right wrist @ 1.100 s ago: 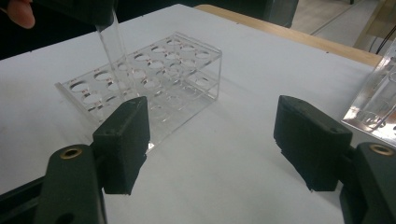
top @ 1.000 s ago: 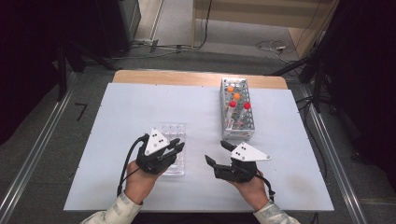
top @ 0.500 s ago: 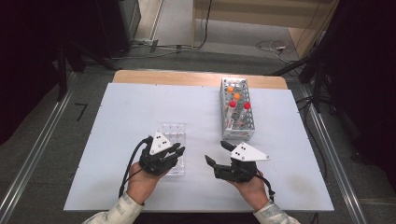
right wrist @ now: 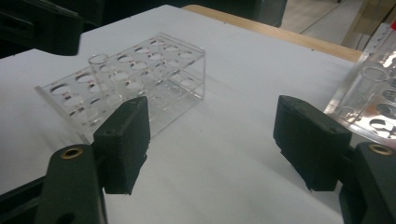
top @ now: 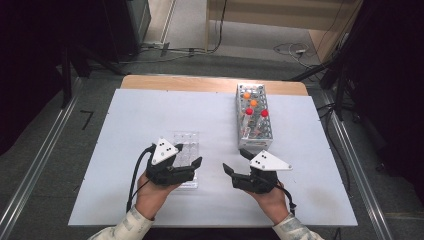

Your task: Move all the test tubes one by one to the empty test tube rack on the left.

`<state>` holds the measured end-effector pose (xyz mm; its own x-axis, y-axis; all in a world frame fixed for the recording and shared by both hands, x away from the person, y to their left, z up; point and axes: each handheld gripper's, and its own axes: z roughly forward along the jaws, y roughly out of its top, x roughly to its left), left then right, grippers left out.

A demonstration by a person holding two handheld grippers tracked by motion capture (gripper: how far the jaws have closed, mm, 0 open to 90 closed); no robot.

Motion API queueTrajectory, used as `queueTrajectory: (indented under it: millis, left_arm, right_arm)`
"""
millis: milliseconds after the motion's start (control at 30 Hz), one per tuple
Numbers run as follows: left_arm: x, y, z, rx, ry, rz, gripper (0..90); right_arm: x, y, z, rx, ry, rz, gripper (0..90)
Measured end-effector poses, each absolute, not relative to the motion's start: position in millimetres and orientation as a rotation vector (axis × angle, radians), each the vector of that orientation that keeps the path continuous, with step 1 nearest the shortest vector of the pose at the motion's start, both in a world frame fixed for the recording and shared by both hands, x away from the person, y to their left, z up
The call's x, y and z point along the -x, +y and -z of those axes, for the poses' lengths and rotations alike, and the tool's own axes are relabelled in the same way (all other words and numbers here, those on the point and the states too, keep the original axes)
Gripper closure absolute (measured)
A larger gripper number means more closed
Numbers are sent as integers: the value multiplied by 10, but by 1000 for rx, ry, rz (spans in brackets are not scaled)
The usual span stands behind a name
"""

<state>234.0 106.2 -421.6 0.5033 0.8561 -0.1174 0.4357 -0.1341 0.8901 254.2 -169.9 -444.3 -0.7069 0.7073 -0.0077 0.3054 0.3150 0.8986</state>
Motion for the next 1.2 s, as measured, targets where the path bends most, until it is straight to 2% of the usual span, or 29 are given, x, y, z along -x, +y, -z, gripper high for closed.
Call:
queueTrajectory:
  millis: [200, 467, 867, 1200]
  left_arm:
    - [-2379, 1176, 4206, -1685, 1161, -555, 146]
    - [-2423, 1295, 4221, -1643, 1207, -648, 142]
    - [-2422, 1317, 4212, -1634, 1209, -664, 144]
    - [-2427, 1294, 4223, -1647, 1207, -665, 138]
  right_arm:
    - [-2669, -1781, 4468, -959, 2140, -1337, 265]
    - [-2850, -1848, 4509, -1032, 2073, -1297, 275]
    - [-3139, -1880, 4610, -1087, 2017, -1262, 295]
    - [-3297, -1877, 4631, -1096, 1986, -1254, 238]
